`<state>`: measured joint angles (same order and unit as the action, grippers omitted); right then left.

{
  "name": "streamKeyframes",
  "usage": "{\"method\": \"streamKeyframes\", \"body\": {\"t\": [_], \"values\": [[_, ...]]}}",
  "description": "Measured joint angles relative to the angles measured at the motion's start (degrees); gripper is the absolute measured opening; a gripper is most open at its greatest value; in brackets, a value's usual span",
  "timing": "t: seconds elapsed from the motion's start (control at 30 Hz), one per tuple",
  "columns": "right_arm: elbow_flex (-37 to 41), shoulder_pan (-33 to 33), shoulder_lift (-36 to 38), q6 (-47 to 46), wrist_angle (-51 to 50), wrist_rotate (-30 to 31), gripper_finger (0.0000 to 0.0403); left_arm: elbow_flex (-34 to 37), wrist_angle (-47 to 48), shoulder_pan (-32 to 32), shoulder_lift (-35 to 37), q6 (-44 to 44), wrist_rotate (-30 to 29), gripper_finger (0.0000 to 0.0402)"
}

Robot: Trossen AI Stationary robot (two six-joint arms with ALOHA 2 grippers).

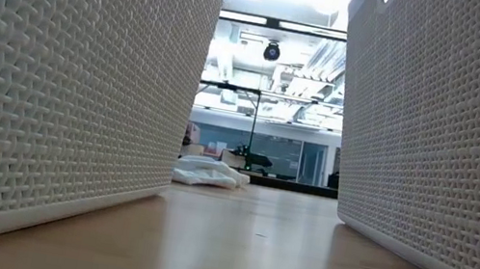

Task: Sort clothes
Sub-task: Put the blue pants into the left white laundry bin

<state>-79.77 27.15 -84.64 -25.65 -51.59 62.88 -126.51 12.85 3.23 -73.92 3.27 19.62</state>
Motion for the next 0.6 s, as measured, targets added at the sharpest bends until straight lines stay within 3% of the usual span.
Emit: {"method": "streamKeyframes", "body": {"t": [0.1,0.33,0.47,0.6], "values": [[0.0,0.0,0.0,0.0,0.0,-0.4,0.0259,-1.0,8.7,4.8,-1.7,-1.7,-1.9,0.0031],[0.0,0.0,0.0,0.0,0.0,-0.4,0.0259,2.0,37.6,17.9,-4.3,-0.3,-12.8,0.0031],[0.0,0.0,0.0,0.0,0.0,-0.4,0.0259,7.4,48.3,25.4,-5.4,-11.6,-15.5,0.0031],[0.0,0.0,0.0,0.0,0.0,-0.4,0.0259,20.0,50.5,31.4,-6.5,-24.8,-18.4,0.0031]]}}
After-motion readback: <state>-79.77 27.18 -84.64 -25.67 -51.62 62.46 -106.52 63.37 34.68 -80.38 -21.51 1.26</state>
